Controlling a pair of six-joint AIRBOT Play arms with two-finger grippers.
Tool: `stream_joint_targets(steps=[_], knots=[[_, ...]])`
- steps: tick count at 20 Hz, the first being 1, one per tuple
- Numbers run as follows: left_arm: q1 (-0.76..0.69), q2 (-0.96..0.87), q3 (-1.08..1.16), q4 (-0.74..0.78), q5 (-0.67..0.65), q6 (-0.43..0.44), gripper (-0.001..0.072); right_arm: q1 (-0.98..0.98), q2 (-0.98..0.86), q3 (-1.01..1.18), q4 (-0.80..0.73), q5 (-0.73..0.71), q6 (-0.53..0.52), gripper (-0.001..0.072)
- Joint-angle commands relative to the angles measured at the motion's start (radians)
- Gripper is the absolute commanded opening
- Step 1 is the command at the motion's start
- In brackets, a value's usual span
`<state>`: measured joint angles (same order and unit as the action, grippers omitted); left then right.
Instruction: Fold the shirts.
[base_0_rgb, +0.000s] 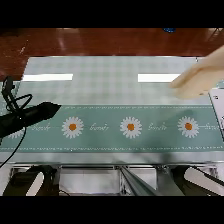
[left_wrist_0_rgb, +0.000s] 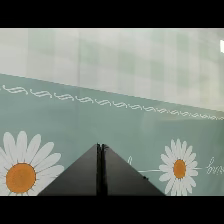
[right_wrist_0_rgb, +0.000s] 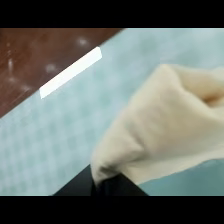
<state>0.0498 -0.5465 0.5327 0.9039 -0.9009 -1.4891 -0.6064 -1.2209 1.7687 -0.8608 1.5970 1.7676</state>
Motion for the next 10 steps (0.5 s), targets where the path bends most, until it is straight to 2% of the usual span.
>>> stream_joint_targets(steps=[1,5,8,10], knots=[[0.000,-0.001,0.000,0.000,0.002,0.000,0.0026,-0.147,0.137,-0.203,-0.044,0.051,0.011,0.0018],[0.000,-0.001,0.000,0.000,0.004,0.001,0.0026,-0.368,0.330,-0.566,-0.134,0.014,-0.031,0.0018],[0.000,-0.001,0.000,0.000,0.004,0.001,0.0026,-0.560,0.436,-0.759,-0.303,0.022,-0.055,0.0018],[0.000,-0.001,0.000,0.000,0.003,0.001,0.0026,-0.639,0.505,-0.863,-0.433,0.023,-0.017,0.0019]])
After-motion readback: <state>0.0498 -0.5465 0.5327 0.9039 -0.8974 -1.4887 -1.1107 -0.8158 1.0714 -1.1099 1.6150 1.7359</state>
